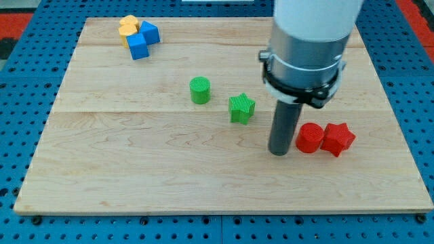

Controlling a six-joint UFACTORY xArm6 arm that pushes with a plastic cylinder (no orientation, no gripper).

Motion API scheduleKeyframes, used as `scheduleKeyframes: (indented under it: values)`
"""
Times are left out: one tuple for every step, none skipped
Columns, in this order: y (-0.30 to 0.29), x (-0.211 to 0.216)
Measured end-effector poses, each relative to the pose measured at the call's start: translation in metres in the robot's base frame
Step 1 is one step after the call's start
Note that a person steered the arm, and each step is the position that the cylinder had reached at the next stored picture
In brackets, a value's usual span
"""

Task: Arrange the green and blue blocks diagonally to each other

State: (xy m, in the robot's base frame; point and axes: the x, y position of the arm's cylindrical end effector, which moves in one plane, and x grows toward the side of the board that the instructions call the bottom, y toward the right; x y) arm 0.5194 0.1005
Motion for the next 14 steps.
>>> scheduleKeyframes:
  values:
    - [0.015,-0.003]
    - [0.015,-0.003]
    - [-0.001,-0.031]
    - [-0.016,-0.063]
    - [-0.095,-0.067]
    - [-0.101,-0.067]
    - [-0.106,-0.083]
    - [-0.072,-0.131]
    - [-0.080,-0.220]
    - [-0.117,-0.283]
    - [-0.161,-0.321]
    - [-0.195,-0.324]
    - [-0.222,-0.278]
    - [-0.239,-0.245]
